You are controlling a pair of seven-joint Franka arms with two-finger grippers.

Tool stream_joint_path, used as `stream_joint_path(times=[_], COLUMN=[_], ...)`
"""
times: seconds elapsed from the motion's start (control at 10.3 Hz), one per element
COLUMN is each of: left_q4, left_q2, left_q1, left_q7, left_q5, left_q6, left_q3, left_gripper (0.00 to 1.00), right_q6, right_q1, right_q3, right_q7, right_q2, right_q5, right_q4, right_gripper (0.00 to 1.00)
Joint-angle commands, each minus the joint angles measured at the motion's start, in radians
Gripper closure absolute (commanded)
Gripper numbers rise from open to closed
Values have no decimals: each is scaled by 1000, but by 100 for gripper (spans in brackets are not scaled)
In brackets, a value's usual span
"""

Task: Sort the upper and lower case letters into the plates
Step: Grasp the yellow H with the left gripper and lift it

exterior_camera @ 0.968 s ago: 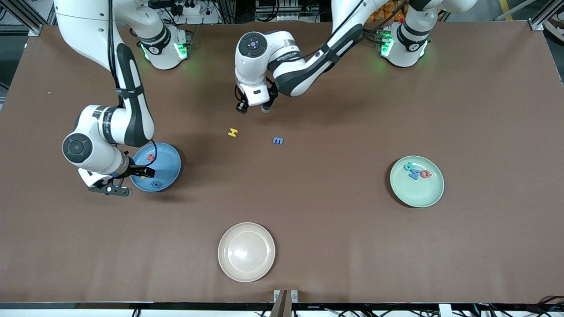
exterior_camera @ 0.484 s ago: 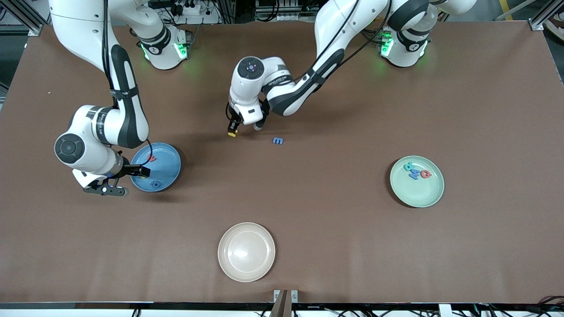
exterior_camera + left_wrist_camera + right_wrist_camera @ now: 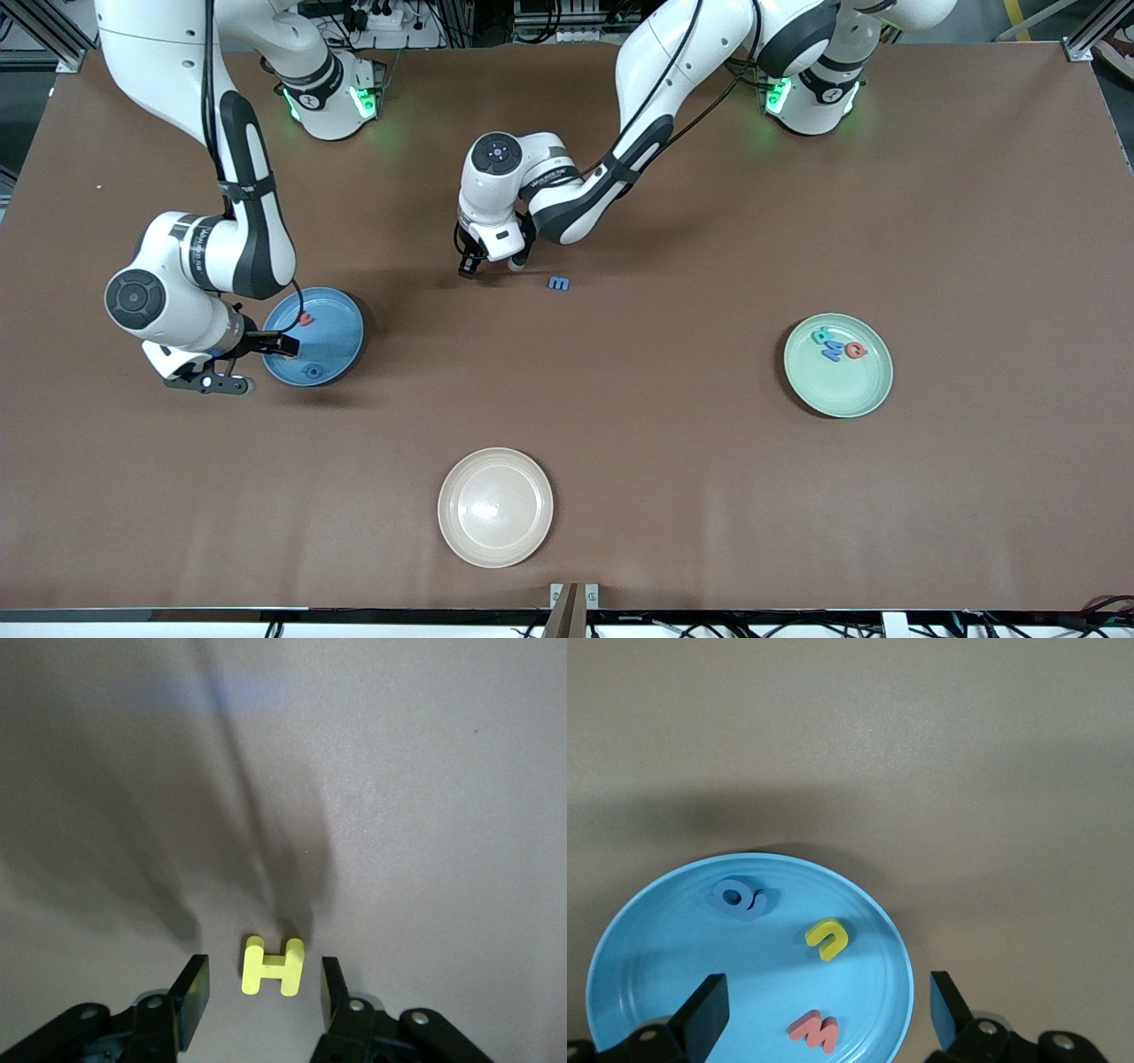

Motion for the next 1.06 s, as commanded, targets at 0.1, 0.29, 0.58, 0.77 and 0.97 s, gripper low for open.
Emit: stream_joint_path(times=[0.1,0.29,0.58,0.77,0.97], left_q4=[71,83,102,108,109], left_q2=[49,69,83,95,101], left_q1=[-24,-24,-32,-35,-41], left_q7=[-13,-15,-27,-27,-25], left_q5=[-74,-78,-78,-78,-78], left_q6=[3,17,24,23,23], left_q3=[17,17,18,17,18], left_gripper=[37,34,27,27,35], right_q6=[2,0,-4,-11,-9], right_q1=[-12,-12,-27,-69,-72], right_q3=[8,8,8,10,13], right_q7=[-20,-20,-20,-15,-6], right_q2=[-19,-19,-19,0,13], right_q5=[11,11,11,13,13], right_q4=[-11,-11,-2,30,40], right_gripper=[0,0,0,0,0])
